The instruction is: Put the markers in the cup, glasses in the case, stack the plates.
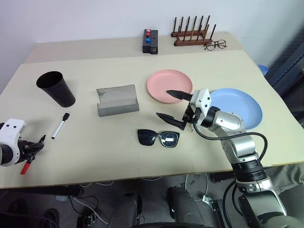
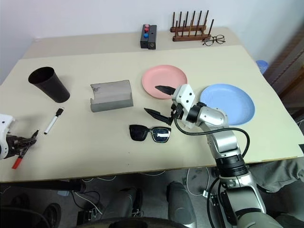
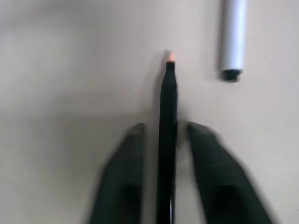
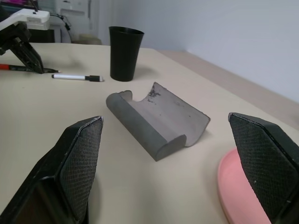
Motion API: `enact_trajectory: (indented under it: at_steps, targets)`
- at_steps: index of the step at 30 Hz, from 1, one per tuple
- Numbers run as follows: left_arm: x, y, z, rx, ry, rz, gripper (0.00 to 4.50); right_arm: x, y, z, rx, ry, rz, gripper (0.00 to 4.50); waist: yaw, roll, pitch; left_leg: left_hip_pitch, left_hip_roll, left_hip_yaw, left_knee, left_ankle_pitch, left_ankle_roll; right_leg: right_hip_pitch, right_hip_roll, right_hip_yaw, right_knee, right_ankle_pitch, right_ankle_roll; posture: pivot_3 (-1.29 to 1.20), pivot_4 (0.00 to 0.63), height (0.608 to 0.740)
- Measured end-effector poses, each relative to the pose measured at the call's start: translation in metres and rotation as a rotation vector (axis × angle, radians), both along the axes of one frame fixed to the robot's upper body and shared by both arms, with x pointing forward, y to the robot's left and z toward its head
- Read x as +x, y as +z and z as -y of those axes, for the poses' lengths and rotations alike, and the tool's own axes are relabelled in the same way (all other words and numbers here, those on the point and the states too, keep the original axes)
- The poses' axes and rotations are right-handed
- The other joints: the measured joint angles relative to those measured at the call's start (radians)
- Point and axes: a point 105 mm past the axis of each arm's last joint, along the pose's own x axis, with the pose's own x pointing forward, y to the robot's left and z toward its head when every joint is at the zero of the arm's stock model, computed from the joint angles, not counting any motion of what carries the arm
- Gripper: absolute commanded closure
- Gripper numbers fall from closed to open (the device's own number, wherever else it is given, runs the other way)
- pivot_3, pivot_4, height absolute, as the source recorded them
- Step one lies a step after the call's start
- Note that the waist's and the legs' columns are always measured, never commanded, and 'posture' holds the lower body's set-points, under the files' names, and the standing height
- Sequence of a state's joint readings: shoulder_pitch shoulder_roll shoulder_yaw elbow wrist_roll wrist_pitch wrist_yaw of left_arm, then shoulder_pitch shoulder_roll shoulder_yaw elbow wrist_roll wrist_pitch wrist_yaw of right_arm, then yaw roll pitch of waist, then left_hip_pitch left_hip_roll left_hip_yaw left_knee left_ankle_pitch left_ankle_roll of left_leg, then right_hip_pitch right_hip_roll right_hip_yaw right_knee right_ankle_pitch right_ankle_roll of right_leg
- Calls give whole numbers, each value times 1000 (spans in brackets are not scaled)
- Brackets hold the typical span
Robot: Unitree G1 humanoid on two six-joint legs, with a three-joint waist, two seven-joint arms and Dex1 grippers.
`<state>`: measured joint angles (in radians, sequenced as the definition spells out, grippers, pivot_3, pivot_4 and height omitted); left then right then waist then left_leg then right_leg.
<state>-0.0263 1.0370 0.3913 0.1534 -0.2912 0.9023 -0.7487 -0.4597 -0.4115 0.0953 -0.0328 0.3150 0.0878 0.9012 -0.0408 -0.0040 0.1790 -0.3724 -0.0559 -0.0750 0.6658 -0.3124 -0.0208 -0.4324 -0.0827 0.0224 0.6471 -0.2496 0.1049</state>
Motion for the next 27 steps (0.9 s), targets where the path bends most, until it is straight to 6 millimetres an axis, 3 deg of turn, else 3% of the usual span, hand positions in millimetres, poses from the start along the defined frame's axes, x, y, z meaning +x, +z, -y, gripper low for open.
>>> enact_trajectory:
  at_steps: [3, 4, 9, 14, 27]
  targets:
    - [0, 2, -3, 11, 17, 6, 307, -2, -1, 0, -6, 16, -4, 117, 1, 0, 0, 0, 0, 0, 0, 0, 0, 0, 0, 0, 0, 0, 0, 0, 150, 740]
    - [0, 3, -3, 12, 17, 8, 48, -3, -1, -1, -10, 27, -13, 117, 2, 0, 0, 0, 0, 0, 0, 0, 0, 0, 0, 0, 0, 0, 0, 0, 150, 740]
    - [4, 6, 4, -17, -22, -19, 48, -36, -5, -1, -34, 194, -95, 117, 18, 0, 0, -1, 0, -1, 0, 0, 0, 1, 0, -1, -2, 0, 0, 0, 150, 740]
    - [9, 7, 13, -29, -81, -66, 48, -65, 9, -9, -21, 347, -91, 117, 23, 0, 0, -1, 0, -1, 0, 0, 0, 1, 0, -1, -1, 0, 0, 0, 150, 740]
    - [25, 10, 18, -21, -141, -110, 48, -67, 13, -12, -1, 366, -95, 117, 29, -1, 0, -1, 0, -2, 1, 0, 0, 1, 0, -2, -1, 0, 0, 0, 150, 740]
